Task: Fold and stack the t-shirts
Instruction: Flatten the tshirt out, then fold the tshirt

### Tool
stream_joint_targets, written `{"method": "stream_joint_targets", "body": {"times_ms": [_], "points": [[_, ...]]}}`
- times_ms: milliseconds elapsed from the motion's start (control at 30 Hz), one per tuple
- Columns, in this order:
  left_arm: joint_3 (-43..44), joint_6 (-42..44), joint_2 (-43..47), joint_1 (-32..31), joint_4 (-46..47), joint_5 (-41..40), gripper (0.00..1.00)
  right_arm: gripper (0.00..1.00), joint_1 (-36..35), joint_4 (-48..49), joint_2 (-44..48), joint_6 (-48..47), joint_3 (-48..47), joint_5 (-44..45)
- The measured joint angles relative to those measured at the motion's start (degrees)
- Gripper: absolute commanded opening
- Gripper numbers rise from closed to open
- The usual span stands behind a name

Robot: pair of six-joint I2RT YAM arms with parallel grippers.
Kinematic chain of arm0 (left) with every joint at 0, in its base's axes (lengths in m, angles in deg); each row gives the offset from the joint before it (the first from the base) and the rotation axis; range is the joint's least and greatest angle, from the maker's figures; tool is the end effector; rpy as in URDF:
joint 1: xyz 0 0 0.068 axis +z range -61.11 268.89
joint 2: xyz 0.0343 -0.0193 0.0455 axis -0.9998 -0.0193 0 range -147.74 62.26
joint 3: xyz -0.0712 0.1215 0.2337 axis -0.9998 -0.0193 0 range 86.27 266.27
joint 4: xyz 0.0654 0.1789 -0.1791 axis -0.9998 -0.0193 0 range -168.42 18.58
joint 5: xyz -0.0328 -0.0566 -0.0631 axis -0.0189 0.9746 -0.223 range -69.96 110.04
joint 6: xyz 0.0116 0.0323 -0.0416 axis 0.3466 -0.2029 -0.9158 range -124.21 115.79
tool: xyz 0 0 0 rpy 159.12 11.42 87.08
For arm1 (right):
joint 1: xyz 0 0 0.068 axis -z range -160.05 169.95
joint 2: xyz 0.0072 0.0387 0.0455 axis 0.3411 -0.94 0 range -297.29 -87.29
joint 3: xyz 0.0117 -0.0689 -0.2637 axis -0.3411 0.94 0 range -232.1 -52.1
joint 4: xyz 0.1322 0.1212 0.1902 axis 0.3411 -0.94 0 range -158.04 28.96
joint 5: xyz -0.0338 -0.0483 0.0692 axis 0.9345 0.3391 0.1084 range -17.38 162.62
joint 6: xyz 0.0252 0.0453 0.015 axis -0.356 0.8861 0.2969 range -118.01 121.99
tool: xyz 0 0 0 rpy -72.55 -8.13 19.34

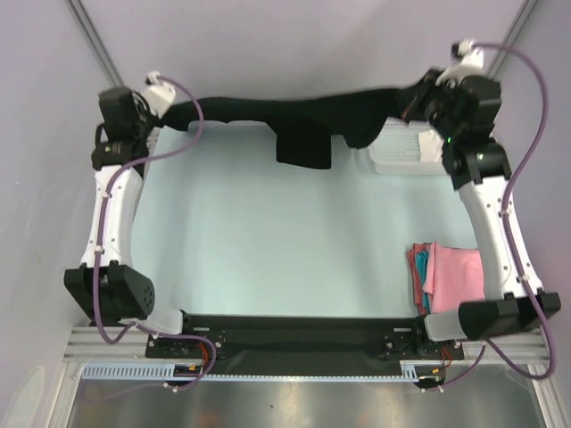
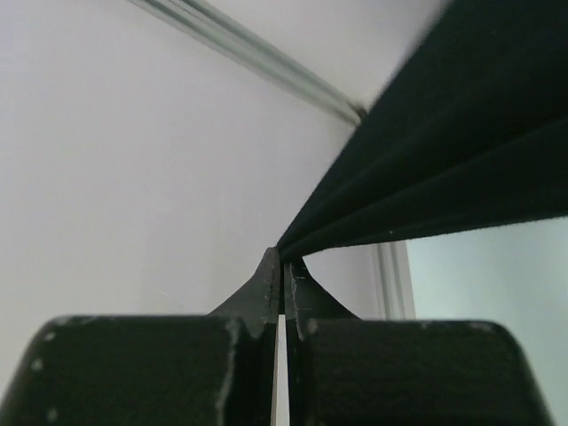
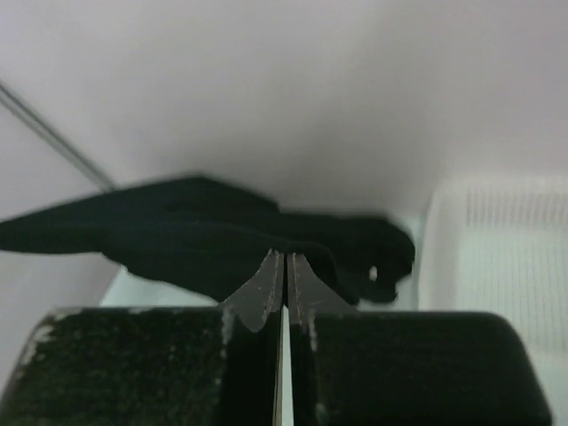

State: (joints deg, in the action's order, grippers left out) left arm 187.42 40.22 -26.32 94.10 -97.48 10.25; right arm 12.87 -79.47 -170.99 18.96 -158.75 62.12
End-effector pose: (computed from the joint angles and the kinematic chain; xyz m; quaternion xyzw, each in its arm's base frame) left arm 0.3435 0.0374 0.4639 0.2128 0.7548 0.3197 0.5318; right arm 0.2988 0.0437 0.5352 -0.0088 0.6792 0.2130 0.7023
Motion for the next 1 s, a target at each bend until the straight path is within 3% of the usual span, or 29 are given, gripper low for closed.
{"method": "stream_joint_targets", "body": {"times_ms": [267, 433, 767, 900, 1000], "points": [[-36.4, 6.0, 15.0, 0.1, -2.2, 0.3, 0.0, 0.0, -3.0, -8.4, 21.2, 2.9, 35.9, 3.0], [-50.9, 8.7, 21.0, 0.6, -7.0, 0.5, 0.0, 0.0, -5.0, -14.9, 30.9, 8.3, 50.3, 3.4], [-58.9, 10.1, 20.1, 5.2, -9.4, -2.5, 0.0, 0.0, -15.6, -23.1, 34.4, 17.8, 66.5, 5.8], [-56.9, 9.3, 14.5, 5.2, -8.5, -2.0, 0.0, 0.0, -15.4, -17.7, 28.3, 16.9, 66.0, 6.3], [-53.4, 7.9, 8.9, 5.2, -6.0, -1.9, 0.0, 0.0, -12.9, -10.5, 17.9, 14.9, 62.7, 5.3]]}}
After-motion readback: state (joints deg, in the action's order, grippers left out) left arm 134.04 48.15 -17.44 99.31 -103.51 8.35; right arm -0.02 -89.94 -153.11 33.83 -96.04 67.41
